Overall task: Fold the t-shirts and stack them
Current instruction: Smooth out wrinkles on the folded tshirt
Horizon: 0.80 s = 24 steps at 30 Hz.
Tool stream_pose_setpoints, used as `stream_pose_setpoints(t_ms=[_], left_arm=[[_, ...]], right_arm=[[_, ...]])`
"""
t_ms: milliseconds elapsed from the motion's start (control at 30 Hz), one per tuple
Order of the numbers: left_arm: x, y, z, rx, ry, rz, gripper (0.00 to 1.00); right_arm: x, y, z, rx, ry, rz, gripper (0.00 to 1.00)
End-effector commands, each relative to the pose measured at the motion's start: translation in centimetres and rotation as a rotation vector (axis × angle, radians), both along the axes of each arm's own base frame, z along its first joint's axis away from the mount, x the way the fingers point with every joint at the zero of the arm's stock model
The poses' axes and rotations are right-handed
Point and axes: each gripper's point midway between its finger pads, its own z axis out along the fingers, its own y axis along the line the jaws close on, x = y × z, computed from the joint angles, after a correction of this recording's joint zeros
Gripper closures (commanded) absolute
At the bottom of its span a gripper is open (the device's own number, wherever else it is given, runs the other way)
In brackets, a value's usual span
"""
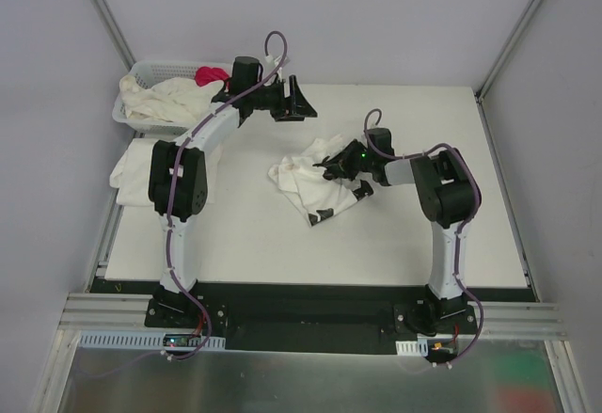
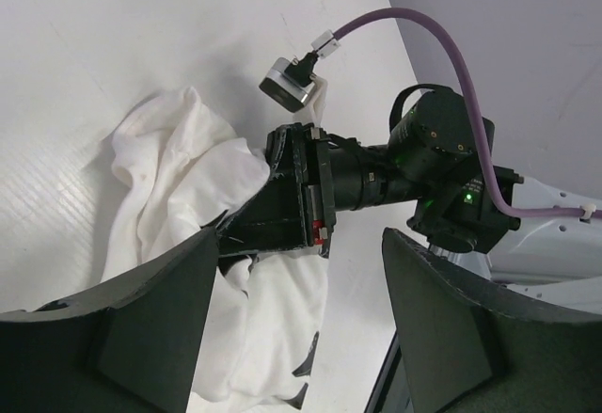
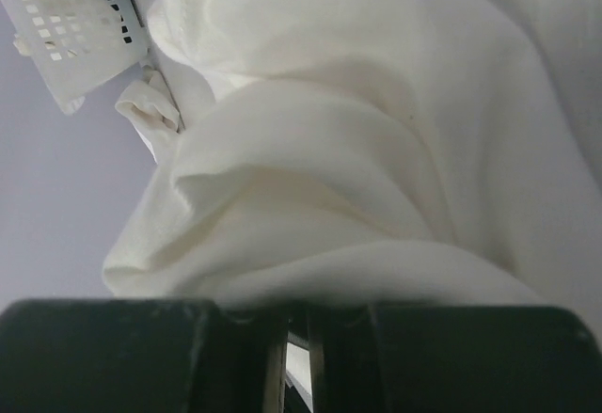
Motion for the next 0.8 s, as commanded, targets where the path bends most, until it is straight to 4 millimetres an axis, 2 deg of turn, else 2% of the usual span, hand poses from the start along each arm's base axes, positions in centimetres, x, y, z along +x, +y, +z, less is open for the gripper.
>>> stream_pose_setpoints(t_ms=[0, 33, 100, 133, 200, 233, 267, 300, 333, 367, 400, 500, 533, 633, 767], left_arm=[[-1.2, -0.3, 3.3, -0.02, -0.095, -0.034, 0.31], [-1.2, -0.3, 3.6, -0.019, -0.104, -0.031, 0.31], [-1.3, 0.0, 4.1, -0.016, -0.115, -0.018, 0.31], [-1.5, 0.1, 4.2, -0.015, -0.117, -0.014, 0.31], [-2.1, 0.2, 4.5, -0.013, -0.113, -0.009, 0.31], [-2.2, 0.4, 4.5, -0.007, -0.114, 0.003, 0.32], [-2.6, 0.4, 3.9, -0.003, -0.096, 0.006, 0.32], [-3.1, 0.5, 4.7, -0.008, -0.112, 0.007, 0.32], [-3.2, 0.6, 4.6, -0.003, -0.111, 0.019, 0.32], [-3.8, 0.5, 4.1, -0.002, -0.084, 0.022, 0.32], [-4.1, 0.3, 4.9, -0.015, -0.113, 0.02, 0.32], [-6.0, -1.6, 4.7, -0.029, -0.099, -0.028, 0.32], [-7.0, -2.9, 4.6, -0.031, -0.096, -0.063, 0.32], [-8.9, -4.8, 3.1, -0.026, -0.07, -0.129, 0.33], [-11.7, -6.6, -0.2, -0.008, 0.007, -0.212, 0.34]], right_arm=[[0.5, -0.2, 3.3, 0.011, -0.092, 0.031, 0.84], [0.7, -0.3, 4.6, 0.015, -0.118, 0.027, 0.8], [0.9, -0.6, 6.0, 0.012, -0.152, 0.027, 0.77], [1.0, -0.8, 7.5, 0.015, -0.18, 0.024, 0.77], [0.8, -1.2, 8.8, 0.006, -0.21, 0.03, 0.77], [0.8, -1.6, 10.6, 0.008, -0.248, 0.025, 0.77], [0.6, -1.8, 11.5, 0.004, -0.266, 0.026, 0.77], [0.2, -2.2, 11.7, -0.004, -0.27, 0.023, 0.79], [0.1, -2.7, 13.1, -0.004, -0.307, 0.01, 0.8], [-0.1, -3.0, 13.5, -0.01, -0.32, 0.002, 0.81], [-0.4, -3.5, 13.1, -0.025, -0.314, -0.007, 0.85], [-0.3, -4.7, 13.7, -0.049, -0.345, -0.034, 0.89], [-0.1, -5.2, 13.5, -0.051, -0.342, -0.044, 0.9], [0.5, -6.6, 13.2, -0.057, -0.343, -0.066, 0.93], [1.3, -7.6, 13.0, -0.059, -0.36, -0.086, 0.97]])
